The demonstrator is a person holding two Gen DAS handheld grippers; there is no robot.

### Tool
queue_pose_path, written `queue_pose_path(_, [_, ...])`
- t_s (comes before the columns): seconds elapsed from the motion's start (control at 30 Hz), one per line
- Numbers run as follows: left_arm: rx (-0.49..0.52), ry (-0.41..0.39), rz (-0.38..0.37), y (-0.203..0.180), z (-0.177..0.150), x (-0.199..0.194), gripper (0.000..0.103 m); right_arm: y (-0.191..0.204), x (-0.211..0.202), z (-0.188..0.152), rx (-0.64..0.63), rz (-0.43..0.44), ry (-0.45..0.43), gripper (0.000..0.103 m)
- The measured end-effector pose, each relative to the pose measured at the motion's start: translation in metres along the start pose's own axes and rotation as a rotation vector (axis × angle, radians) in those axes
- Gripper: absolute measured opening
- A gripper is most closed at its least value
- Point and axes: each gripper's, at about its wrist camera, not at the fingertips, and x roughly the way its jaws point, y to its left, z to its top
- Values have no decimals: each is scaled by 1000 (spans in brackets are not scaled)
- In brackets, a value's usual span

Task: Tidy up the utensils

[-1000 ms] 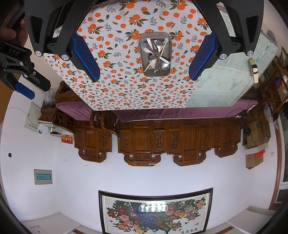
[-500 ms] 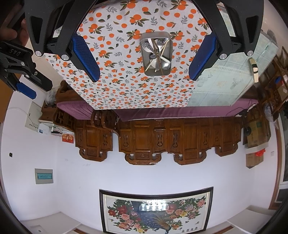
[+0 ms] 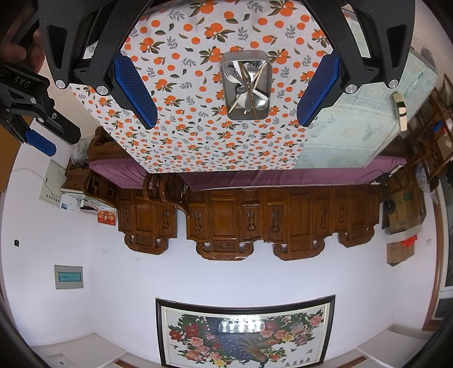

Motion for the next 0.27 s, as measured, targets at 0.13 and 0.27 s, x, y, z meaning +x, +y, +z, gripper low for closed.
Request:
queue_pose_path(0.13, [2, -1, 1, -1, 0, 0, 95, 1, 0, 0, 1, 0, 0, 100])
queue_pose_path(0.27, [1, -2, 0, -1, 0, 0, 95, 0, 0, 0, 0, 0, -1, 100])
